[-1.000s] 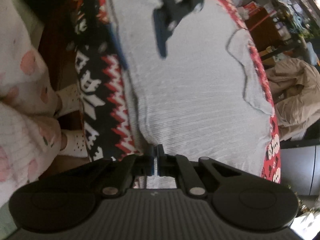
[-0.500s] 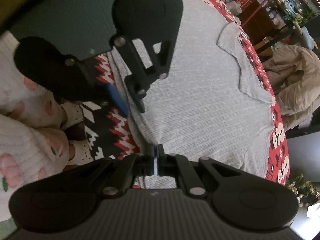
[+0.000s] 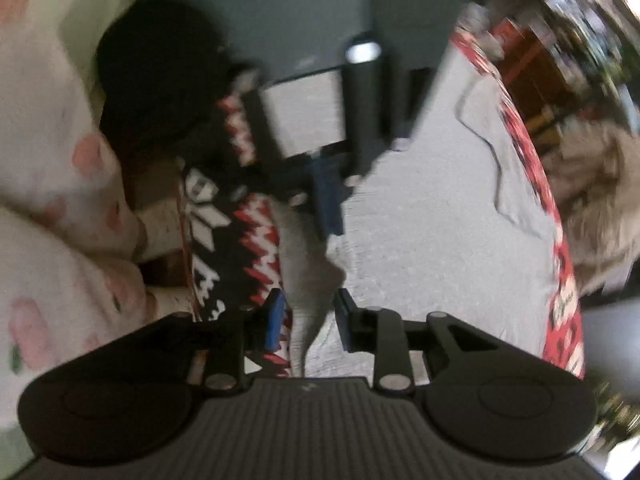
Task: Fold clothes
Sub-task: 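Grasp the grey shirt's side edge with both grippers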
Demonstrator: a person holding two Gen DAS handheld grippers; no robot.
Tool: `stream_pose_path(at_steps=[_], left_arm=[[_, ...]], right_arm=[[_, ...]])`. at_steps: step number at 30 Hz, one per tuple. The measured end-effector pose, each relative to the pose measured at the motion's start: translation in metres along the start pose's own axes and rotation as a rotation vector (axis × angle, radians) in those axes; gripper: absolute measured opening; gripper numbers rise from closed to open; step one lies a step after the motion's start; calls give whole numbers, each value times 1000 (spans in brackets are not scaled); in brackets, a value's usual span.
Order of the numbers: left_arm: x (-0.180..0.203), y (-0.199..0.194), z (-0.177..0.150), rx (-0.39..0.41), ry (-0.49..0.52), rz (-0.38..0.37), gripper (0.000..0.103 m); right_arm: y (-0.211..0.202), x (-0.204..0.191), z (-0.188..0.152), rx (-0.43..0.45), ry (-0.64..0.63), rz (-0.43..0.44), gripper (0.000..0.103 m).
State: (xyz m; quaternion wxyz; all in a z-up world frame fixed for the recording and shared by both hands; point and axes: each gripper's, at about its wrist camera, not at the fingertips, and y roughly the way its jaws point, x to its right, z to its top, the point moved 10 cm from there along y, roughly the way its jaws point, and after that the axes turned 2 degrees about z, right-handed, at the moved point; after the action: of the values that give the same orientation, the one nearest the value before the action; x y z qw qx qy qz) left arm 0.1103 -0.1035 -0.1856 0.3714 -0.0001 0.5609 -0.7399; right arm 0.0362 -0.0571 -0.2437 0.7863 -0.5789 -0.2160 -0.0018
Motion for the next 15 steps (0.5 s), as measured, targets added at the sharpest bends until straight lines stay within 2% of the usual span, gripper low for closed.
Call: stream_pose_path(at_steps=[2,3,5,6,10,12,15], left_arm=[[3,-1,-1,3,19,-10,2],[5,-1,-2,3,27,-15,2],[8,0,-3,2,43,-20,2],[9,0,-3,0,51,-21,3],[9,3,0,9,73,13,19],[11,4,1,17,82,28,33],[13,8,3,16,98,46,36]], right_arm=[[9,-6,-4,-25,-65,-5,28],[10,-6,-3,-19,-55,4,26],[12,-5,-3,-25,-26,39,5],[13,-4,-5,-35,-21,35,0],[4,5,-2,-3,40,-2,0],[-1,11,1,12,60,-11,0],[-5,18,3,23,104,-6,0]])
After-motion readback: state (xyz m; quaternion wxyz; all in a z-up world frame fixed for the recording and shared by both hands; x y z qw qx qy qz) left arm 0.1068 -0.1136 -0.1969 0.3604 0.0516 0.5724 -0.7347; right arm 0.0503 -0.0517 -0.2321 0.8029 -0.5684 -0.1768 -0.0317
